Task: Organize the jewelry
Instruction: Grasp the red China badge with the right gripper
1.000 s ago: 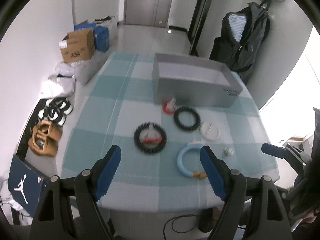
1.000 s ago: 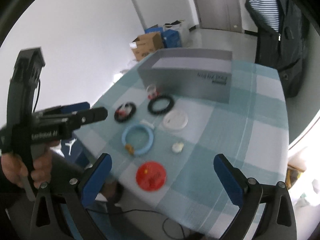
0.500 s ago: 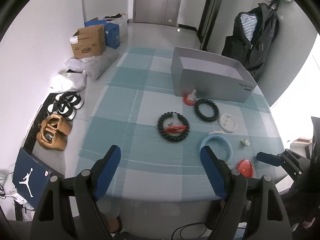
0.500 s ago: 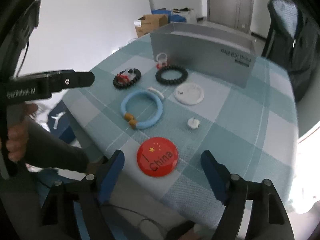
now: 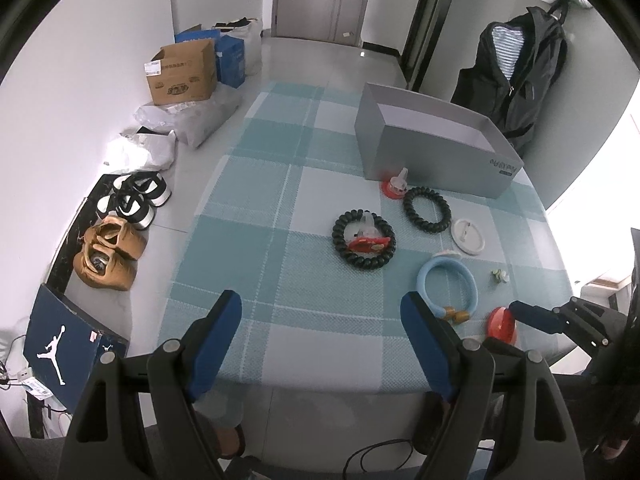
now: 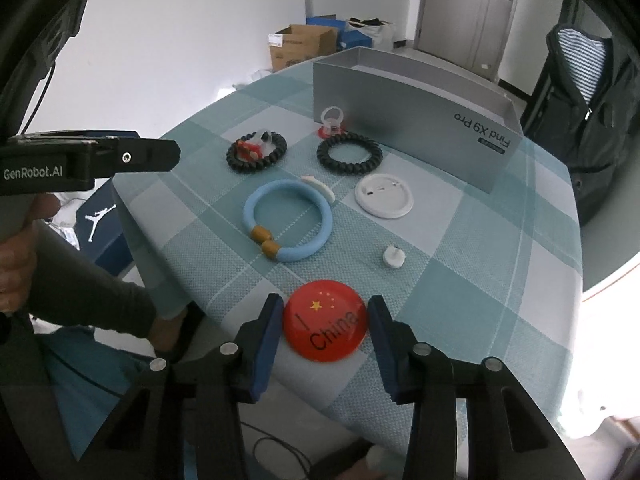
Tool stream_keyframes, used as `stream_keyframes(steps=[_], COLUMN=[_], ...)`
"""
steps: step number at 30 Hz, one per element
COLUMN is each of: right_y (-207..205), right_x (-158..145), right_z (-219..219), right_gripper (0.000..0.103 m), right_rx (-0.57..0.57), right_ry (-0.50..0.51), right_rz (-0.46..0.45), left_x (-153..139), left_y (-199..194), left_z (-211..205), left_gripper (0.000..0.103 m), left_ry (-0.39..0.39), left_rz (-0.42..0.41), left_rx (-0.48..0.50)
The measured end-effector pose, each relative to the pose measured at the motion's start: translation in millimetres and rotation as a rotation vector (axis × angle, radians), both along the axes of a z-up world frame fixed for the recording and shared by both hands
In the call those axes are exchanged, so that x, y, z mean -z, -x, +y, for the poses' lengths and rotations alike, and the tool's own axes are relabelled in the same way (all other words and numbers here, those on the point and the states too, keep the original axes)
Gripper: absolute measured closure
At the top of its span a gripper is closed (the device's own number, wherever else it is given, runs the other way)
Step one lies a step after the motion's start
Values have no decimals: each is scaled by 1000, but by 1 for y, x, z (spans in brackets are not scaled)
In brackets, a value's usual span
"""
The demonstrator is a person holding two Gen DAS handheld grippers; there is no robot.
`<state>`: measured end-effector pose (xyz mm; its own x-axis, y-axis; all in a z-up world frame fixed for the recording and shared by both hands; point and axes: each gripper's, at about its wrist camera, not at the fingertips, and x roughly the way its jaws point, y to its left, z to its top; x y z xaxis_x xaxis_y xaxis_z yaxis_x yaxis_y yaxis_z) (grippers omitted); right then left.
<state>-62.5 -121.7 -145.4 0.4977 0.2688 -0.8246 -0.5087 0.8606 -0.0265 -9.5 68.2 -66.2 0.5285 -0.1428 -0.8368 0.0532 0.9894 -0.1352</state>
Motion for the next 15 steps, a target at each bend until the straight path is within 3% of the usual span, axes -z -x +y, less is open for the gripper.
stream_keyframes(steps=[6, 15], right_y=[-5, -19], right_x=[-1, -26], right_z=[-4, -41], right_gripper=[61, 61], right_rx=[19, 136], right_ry=[-39, -276], right_rz=[25, 50], left_x=[3, 5], left_y=[0, -3], left_z=[-6, -37], left_gripper=[24, 25], left_ry=[39, 64], left_rz=[27, 66], left_rx=[45, 133])
